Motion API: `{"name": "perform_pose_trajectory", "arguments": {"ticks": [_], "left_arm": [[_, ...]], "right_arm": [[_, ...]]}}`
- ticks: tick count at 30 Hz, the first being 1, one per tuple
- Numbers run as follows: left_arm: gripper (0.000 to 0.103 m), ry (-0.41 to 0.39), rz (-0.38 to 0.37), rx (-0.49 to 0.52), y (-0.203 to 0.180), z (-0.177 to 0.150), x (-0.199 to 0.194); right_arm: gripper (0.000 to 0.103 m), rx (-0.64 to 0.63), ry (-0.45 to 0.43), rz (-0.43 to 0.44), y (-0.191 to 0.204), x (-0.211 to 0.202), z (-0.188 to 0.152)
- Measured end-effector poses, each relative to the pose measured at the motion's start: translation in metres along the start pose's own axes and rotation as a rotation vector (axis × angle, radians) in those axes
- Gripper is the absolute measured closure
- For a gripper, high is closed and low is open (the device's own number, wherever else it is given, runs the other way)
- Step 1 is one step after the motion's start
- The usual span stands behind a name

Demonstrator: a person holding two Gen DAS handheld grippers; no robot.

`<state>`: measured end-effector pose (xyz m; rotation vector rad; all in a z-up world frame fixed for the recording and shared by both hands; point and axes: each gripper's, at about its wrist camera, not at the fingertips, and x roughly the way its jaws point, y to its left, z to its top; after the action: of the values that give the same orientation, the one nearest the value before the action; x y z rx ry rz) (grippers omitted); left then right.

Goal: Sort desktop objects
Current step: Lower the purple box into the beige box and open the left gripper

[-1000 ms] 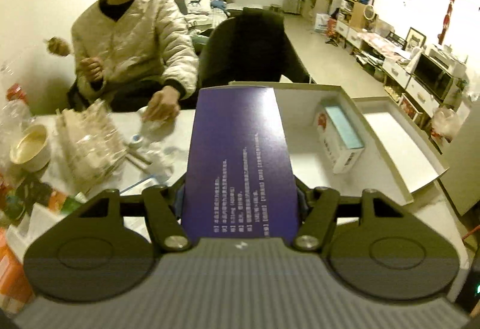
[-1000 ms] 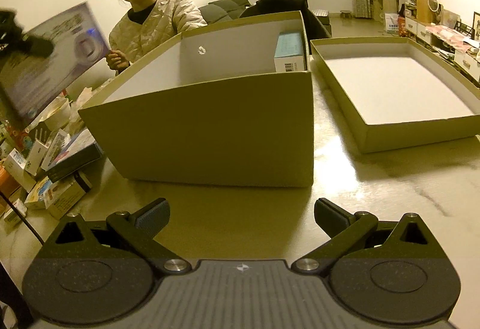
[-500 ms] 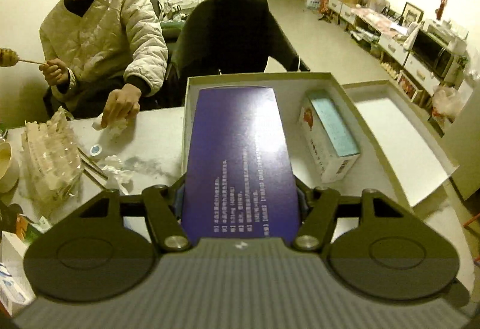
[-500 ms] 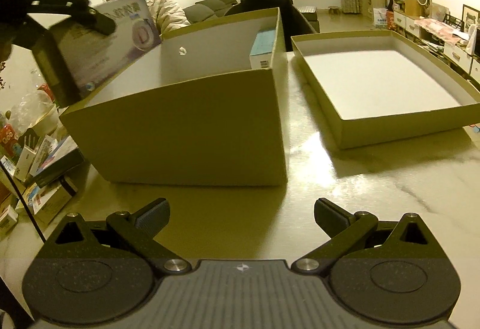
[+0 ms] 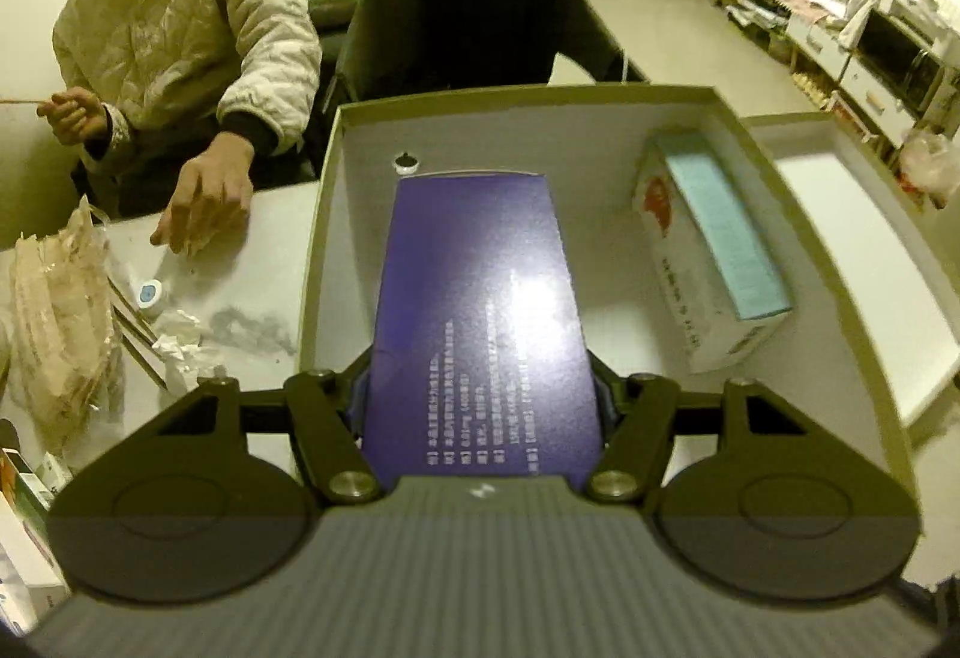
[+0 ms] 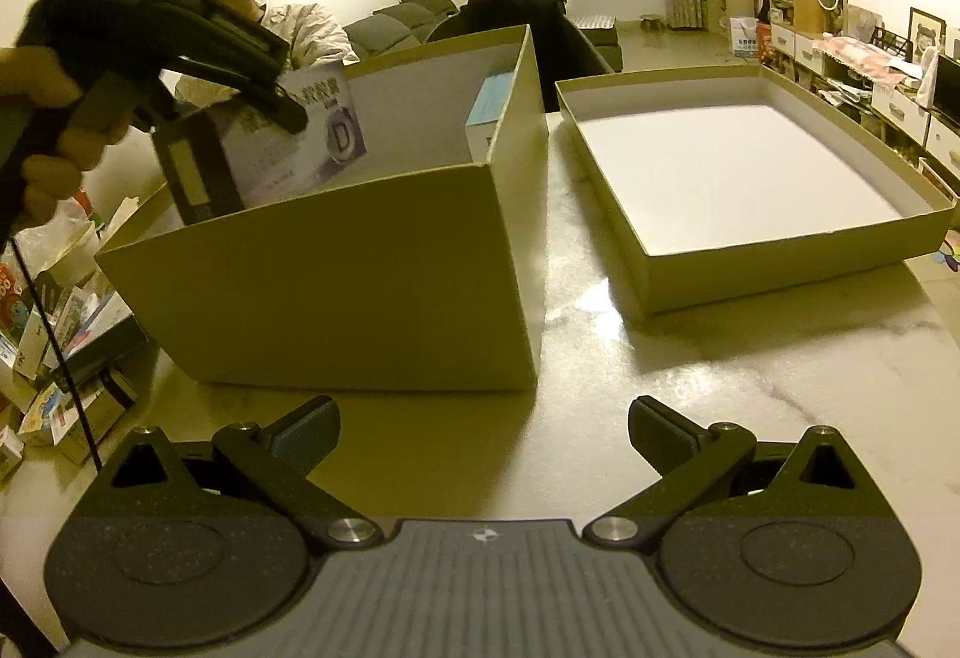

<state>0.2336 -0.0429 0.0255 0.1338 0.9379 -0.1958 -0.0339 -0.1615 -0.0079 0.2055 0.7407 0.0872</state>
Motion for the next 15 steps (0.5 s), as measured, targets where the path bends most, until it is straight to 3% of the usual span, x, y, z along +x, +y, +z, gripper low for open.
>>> {"name": "perform_pose_trajectory", "arguments": {"ticks": [15], "left_arm": [[0.039, 0.077, 0.019, 0.027, -0.005, 0.005, 0.030]], "right_arm": [[0.000, -0.036, -0.018, -0.051, -0.007, -0.003, 0.011]]}}
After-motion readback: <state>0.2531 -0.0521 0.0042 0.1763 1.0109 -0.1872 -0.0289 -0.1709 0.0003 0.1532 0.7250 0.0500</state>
